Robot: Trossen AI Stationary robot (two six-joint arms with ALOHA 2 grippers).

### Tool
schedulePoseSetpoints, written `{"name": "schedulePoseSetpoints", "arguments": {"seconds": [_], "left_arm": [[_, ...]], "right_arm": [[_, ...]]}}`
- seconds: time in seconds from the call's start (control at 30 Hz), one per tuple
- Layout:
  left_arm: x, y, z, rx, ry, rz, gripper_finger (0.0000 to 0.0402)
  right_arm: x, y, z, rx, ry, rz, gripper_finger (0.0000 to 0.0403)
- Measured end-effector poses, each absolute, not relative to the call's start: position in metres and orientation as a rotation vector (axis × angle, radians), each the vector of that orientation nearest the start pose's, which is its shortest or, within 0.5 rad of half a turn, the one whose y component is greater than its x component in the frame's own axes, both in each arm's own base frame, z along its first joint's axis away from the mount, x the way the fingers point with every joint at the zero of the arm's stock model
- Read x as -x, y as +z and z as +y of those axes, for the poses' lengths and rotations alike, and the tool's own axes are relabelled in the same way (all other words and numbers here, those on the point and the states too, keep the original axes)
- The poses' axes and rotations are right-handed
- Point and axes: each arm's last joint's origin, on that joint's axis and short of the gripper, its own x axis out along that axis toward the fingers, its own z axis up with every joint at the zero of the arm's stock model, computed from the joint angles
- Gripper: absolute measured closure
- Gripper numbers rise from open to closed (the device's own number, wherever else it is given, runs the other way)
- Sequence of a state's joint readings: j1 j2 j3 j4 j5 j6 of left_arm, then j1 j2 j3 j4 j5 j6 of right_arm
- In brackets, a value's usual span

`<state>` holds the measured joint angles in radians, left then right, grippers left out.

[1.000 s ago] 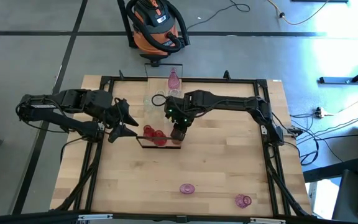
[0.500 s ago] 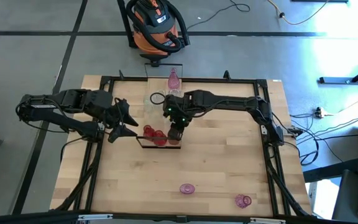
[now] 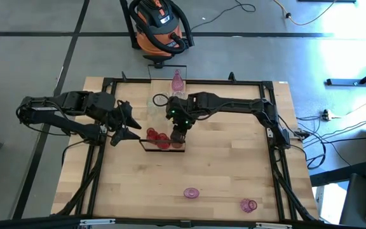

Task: Sort vases onto shelf
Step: Put the purple vase on the shelf

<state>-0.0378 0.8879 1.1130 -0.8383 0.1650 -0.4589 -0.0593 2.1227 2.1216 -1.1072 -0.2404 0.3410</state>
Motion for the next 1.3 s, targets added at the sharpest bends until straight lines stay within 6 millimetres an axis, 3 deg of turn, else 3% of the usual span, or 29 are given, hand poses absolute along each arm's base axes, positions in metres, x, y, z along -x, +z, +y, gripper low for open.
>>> {"name": "schedulePoseSetpoints", "arguments": {"seconds": [0.2, 0.43, 0.63, 0.73, 0.9, 1.13, 1.3], "left_arm": [[-0.157, 0.366, -0.011, 0.482, -0.052, 0.648, 0.0154], [-0.157, 0.366, -0.011, 0.482, -0.052, 0.648, 0.0154], [-0.156, 0.365, -0.011, 0.485, -0.054, 0.668, 0.0154], [-0.155, 0.363, -0.011, 0.486, -0.053, 0.689, 0.0154], [-0.154, 0.362, -0.011, 0.487, -0.048, 0.707, 0.0154], [-0.154, 0.361, -0.011, 0.452, -0.052, 0.707, 0.0154], [-0.154, 0.362, -0.010, 0.415, -0.059, 0.701, 0.0154]], "right_arm": [[-0.445, 0.313, -0.027, -0.485, -0.068, 1.090, 0.0328], [-0.435, 0.355, -0.036, -0.480, -0.104, 1.017, 0.0328], [-0.397, 0.372, -0.027, -0.476, -0.165, 1.168, 0.0328], [-0.375, 0.375, -0.007, -0.389, -0.233, 1.300, 0.0328], [-0.341, 0.380, 0.042, -0.473, -0.195, 1.318, 0.0328], [-0.265, 0.344, 0.110, -0.635, -0.262, 1.533, 0.0328], [-0.214, 0.324, 0.144, -0.890, -0.341, 1.506, 0.0315]]}}
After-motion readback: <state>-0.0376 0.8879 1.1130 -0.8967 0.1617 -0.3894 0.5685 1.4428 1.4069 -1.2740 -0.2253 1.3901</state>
